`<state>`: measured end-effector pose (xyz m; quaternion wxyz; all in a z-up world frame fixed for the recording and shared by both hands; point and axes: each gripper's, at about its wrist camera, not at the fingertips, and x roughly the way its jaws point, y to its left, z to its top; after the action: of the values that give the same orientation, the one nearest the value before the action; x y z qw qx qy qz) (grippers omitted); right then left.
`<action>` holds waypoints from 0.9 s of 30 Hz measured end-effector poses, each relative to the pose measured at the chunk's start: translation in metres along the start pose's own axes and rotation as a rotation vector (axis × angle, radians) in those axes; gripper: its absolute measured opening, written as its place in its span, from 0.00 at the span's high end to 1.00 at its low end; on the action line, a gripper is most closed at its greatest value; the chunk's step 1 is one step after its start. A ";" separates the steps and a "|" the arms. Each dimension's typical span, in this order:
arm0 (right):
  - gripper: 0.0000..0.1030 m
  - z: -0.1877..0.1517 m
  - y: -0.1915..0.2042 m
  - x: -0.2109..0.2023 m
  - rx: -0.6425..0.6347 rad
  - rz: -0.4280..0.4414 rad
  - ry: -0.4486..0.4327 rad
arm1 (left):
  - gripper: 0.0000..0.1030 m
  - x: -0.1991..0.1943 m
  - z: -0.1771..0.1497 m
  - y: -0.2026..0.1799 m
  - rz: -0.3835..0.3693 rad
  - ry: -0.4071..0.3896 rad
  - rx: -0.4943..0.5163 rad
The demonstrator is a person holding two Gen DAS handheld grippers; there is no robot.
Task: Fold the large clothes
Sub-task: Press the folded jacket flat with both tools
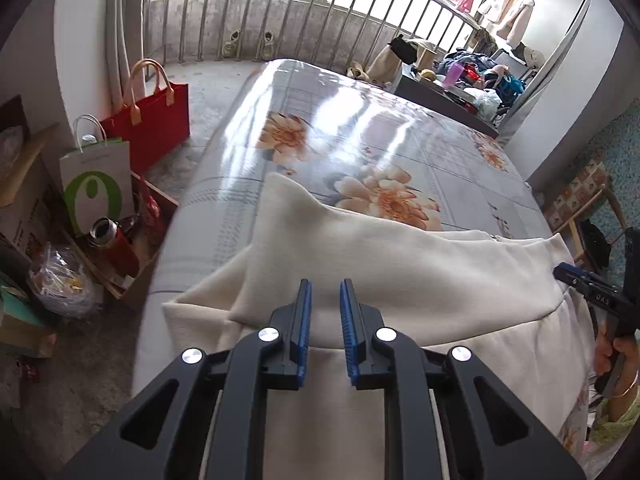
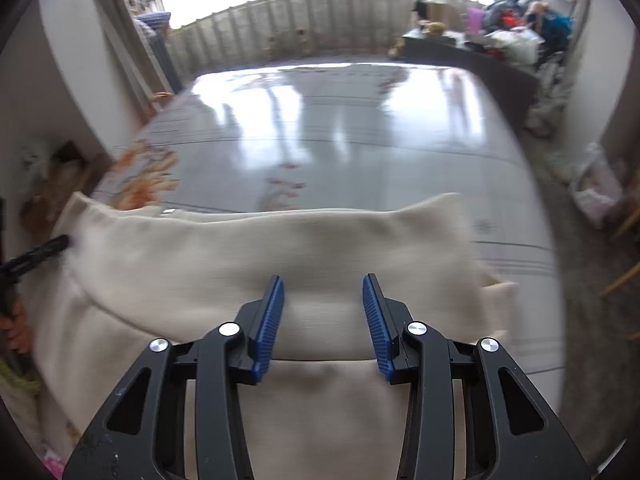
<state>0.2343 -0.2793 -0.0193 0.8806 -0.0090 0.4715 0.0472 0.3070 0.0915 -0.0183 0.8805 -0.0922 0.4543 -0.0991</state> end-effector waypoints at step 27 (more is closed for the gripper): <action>0.71 -0.107 0.021 -0.110 0.016 0.022 -0.115 | 0.82 -0.098 -0.104 -0.037 -0.177 -0.055 0.178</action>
<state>0.0831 -0.2729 0.0136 0.9057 0.0059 0.4204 0.0535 0.1628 0.0736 0.0079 0.8852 -0.0564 0.4094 -0.2139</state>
